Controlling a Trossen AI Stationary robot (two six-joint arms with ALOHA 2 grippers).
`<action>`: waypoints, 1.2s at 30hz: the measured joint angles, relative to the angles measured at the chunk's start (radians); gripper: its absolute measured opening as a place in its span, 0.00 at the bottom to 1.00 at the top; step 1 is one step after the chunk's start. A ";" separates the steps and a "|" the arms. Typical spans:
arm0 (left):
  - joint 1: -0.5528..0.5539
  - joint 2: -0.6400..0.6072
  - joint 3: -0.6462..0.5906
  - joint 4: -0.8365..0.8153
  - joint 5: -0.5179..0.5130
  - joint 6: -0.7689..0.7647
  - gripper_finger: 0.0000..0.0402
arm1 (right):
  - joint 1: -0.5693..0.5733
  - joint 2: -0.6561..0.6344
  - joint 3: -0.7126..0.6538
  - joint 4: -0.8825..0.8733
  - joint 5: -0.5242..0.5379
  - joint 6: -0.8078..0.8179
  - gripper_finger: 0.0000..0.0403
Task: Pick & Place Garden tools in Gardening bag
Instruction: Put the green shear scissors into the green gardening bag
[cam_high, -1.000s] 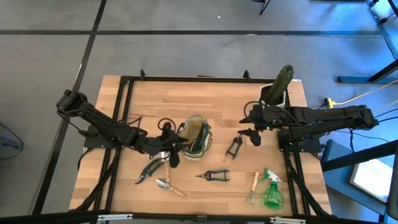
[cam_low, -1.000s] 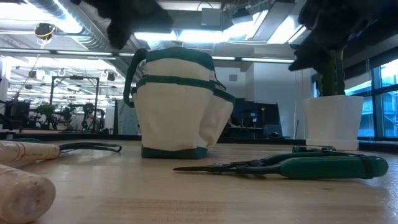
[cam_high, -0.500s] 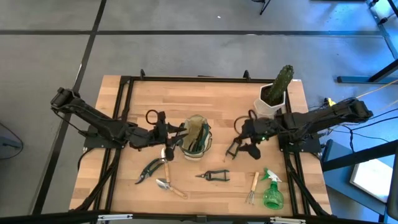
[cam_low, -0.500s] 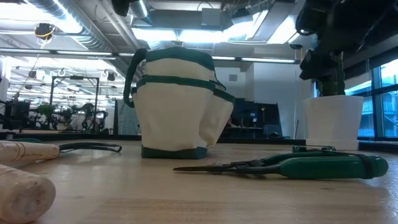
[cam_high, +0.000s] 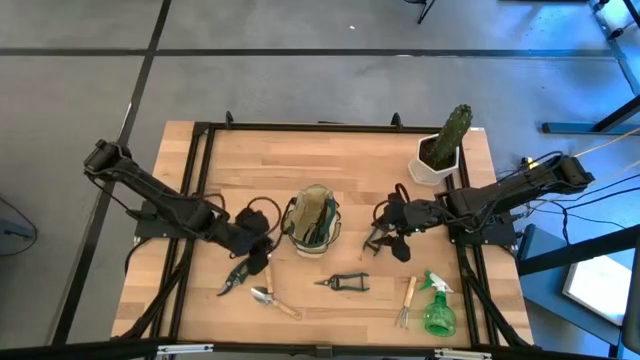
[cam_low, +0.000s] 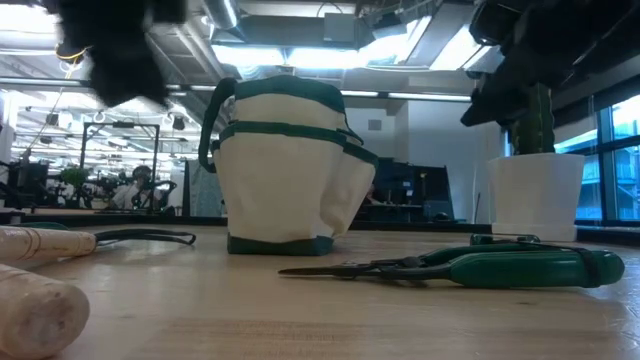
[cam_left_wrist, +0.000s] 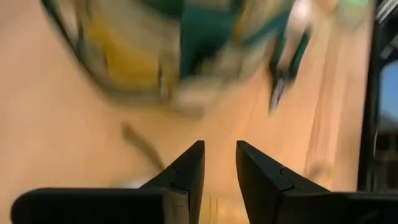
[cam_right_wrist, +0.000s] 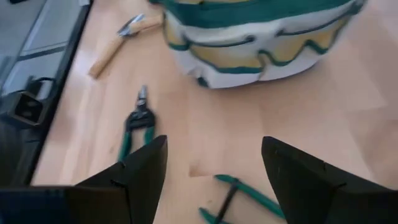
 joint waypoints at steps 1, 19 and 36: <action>-0.010 0.011 0.000 -0.028 0.037 -0.045 0.20 | 0.000 0.000 0.000 -0.003 0.010 -0.008 0.65; -0.073 0.196 0.156 -0.284 0.244 -0.352 0.04 | 0.000 0.000 0.000 -0.137 0.114 -0.104 0.65; -0.109 0.568 0.311 -0.439 0.339 -0.337 0.47 | -0.001 0.000 0.000 -0.212 0.201 -0.149 0.65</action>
